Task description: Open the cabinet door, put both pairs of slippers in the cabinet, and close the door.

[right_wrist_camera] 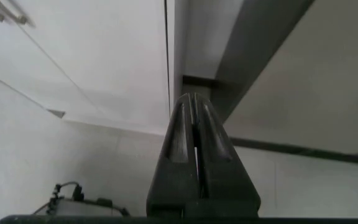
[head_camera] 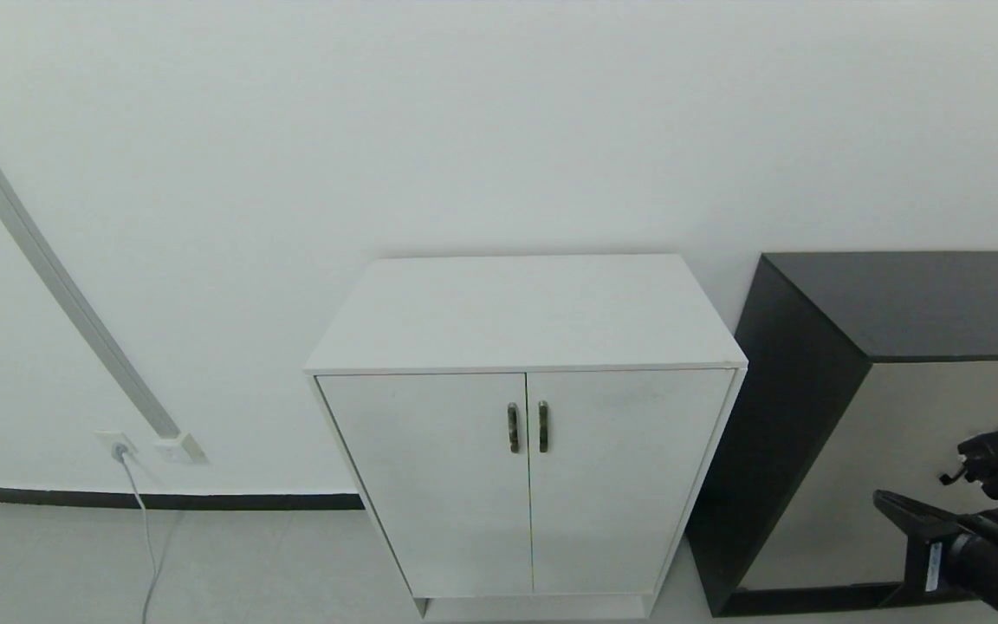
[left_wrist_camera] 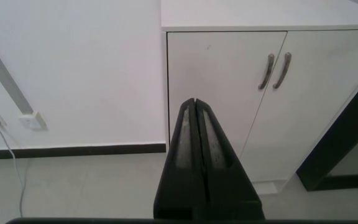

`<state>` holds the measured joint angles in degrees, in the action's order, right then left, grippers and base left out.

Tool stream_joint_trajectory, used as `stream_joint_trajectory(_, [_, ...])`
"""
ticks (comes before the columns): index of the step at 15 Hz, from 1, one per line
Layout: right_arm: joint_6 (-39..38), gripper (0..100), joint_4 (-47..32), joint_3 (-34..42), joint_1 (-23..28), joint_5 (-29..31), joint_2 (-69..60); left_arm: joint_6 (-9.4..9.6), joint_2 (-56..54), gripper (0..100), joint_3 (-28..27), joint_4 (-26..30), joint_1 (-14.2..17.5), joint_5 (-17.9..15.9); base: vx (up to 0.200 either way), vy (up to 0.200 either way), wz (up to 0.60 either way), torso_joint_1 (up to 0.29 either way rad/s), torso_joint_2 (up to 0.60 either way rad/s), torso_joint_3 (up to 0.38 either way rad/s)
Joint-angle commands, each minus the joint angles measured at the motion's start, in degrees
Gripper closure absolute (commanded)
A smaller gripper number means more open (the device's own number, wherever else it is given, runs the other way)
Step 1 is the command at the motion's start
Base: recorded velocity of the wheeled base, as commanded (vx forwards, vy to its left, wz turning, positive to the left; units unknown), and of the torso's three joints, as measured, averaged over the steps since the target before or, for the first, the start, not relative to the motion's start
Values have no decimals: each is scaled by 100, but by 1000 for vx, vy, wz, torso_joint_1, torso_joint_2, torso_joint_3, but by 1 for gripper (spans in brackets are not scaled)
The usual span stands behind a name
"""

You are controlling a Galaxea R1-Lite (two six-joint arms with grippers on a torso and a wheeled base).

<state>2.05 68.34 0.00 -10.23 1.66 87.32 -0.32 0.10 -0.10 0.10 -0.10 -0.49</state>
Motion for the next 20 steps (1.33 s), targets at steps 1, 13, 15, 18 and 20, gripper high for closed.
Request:
stream_joint_trajectory(1, [6, 100, -743, 0, 12, -8, -1112, -3, -1, 100, 1, -1, 1, -4, 0, 0, 0, 0, 0, 0])
stream_joint_trajectory(13, [-11, 100, -5700, 0, 443, -737, -4821, -3, 8, 100, 1, -1, 1, -4, 0, 0, 0, 0, 0, 0])
stream_joint_trajectory(15, [-3, 100, -6192, 0, 408, -746, -5287, -3, -1, 100, 1, -1, 1, -4, 0, 0, 0, 0, 0, 0])
stream_joint_trajectory(18, [-20, 100, -6456, 0, 390, -746, -5577, -3, 8, 100, 1, -1, 1, -4, 0, 0, 0, 0, 0, 0])
stream_joint_trajectory(20, [-11, 100, -6544, 0, 390, -746, -5717, -3, -1, 100, 1, -1, 1, -4, 0, 0, 0, 0, 0, 0])
